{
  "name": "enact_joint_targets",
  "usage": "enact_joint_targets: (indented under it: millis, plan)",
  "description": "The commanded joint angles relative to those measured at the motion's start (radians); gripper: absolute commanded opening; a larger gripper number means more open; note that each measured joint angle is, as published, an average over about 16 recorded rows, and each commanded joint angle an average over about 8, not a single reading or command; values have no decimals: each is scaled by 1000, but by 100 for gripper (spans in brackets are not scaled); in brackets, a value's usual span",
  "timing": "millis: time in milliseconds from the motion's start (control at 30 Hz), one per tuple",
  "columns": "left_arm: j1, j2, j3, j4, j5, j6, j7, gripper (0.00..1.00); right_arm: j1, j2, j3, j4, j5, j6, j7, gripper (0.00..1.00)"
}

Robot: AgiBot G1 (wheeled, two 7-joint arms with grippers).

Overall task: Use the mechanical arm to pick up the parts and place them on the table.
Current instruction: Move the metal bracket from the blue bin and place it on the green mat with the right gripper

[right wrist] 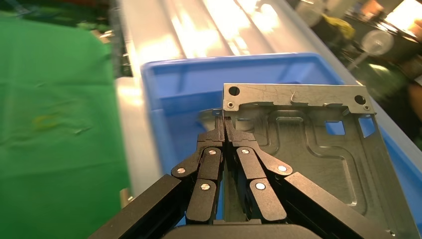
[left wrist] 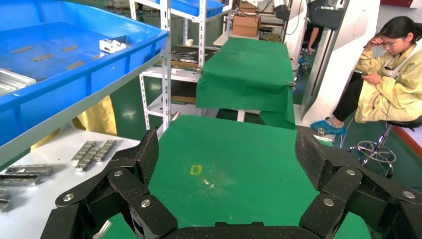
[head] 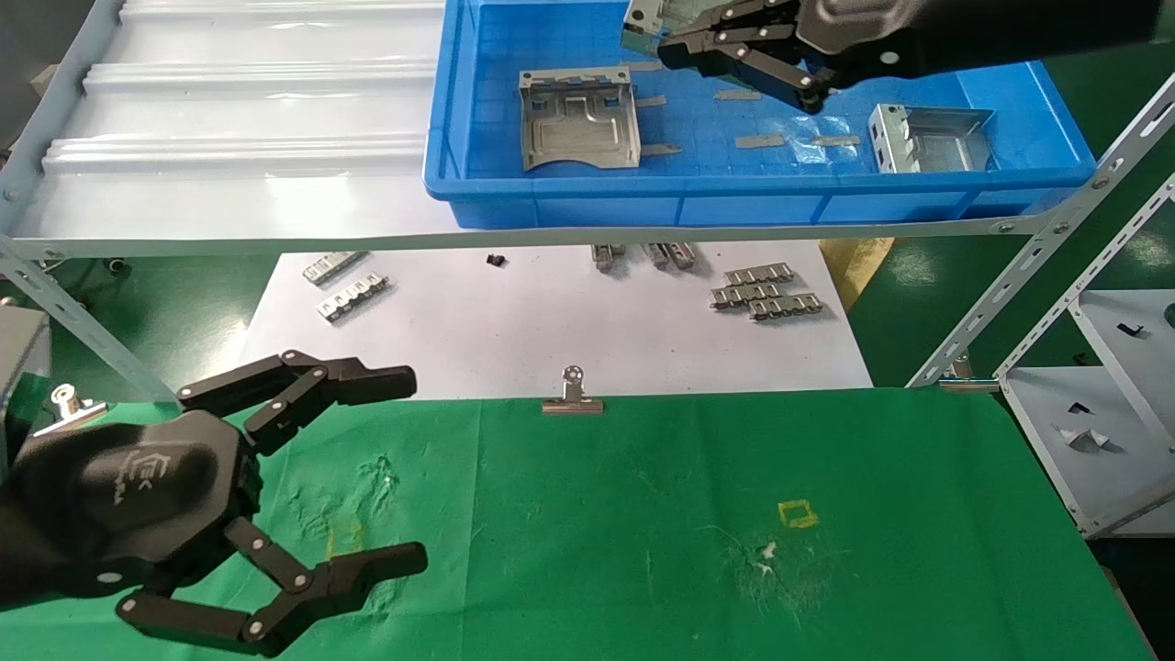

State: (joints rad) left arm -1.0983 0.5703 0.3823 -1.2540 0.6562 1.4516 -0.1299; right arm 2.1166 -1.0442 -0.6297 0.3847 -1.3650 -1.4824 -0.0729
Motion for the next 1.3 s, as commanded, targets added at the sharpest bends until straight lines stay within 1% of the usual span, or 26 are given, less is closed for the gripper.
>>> enact_joint_targets:
  millis: [33,100,167,333,400,500,600,700,833,1067,1300]
  plan:
    - [0,0,0,0,0,0,0,100,1,33,2,29,1,-71,-18,0]
    - [0,0,0,0,0,0,0,100,-22,68,-11,95,27,-102,-15,0]
    - [0,0,0,0,0,0,0,100,-54,111,-34,179,68,-118,-3,0]
    - [0,0,0,0,0,0,0,100,-135,246,-128,435,190,-118,40,0]
    - [0,0,0,0,0,0,0,100,-155,297,-170,518,222,-115,51,0]
    - [0,0,0,0,0,0,0,100,-177,351,-228,600,243,-109,53,0]
    - [0,0,0,0,0,0,0,100,-196,378,-281,637,236,-102,34,0]
    - [0,0,0,0,0,0,0,100,-217,382,-332,642,204,-95,-1,0]
    - [0,0,0,0,0,0,0,100,-256,360,-396,602,141,-85,-57,0]
    - [0,0,0,0,0,0,0,100,-323,278,-476,451,48,-54,-156,0]
    - [0,0,0,0,0,0,0,100,-356,203,-504,280,0,-12,-246,0]
